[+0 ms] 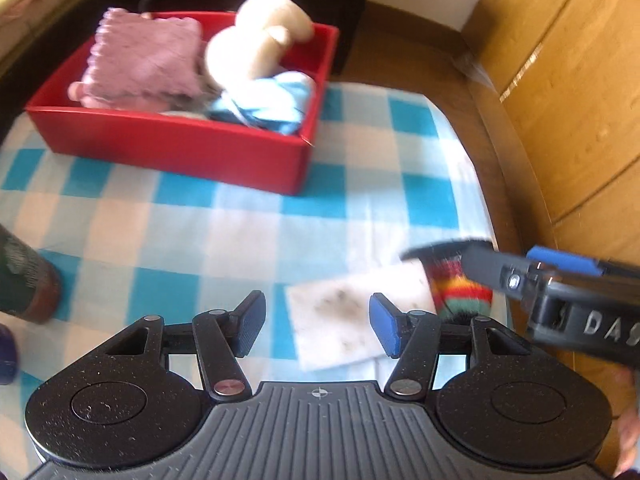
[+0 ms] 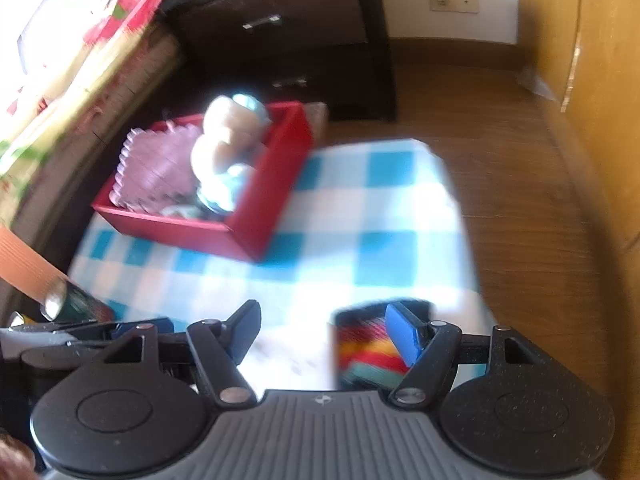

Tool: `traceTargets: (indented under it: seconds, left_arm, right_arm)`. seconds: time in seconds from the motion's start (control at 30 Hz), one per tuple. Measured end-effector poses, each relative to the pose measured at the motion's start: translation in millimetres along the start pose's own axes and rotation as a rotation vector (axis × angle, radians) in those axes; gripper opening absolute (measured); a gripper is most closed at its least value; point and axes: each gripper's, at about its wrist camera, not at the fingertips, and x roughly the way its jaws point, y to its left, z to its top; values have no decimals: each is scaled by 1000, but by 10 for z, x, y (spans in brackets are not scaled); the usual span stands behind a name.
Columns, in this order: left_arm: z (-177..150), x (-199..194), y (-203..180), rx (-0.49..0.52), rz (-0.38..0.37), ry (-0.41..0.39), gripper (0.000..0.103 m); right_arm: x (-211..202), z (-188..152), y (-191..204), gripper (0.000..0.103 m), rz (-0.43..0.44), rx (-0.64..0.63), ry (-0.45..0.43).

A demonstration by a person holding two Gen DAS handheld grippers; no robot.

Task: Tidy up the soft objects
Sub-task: 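Move the left gripper to the white sponge bar while the right approaches the rainbow sock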

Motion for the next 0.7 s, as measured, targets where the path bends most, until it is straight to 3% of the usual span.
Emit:
traceTargets:
  seconds: [0.1, 0.3, 0.7]
  left_arm:
    - [-11, 48, -130, 67, -22, -18, 59]
    - [1, 168, -345, 335, -101, 38, 58]
    - [68, 422, -548, 611, -197, 129, 72]
  right_arm:
    - [-2, -23, -179, 50, 0, 34, 1]
    - [43, -38, -568, 51, 0, 120, 14]
    - [196, -102, -837, 51, -9, 173, 70]
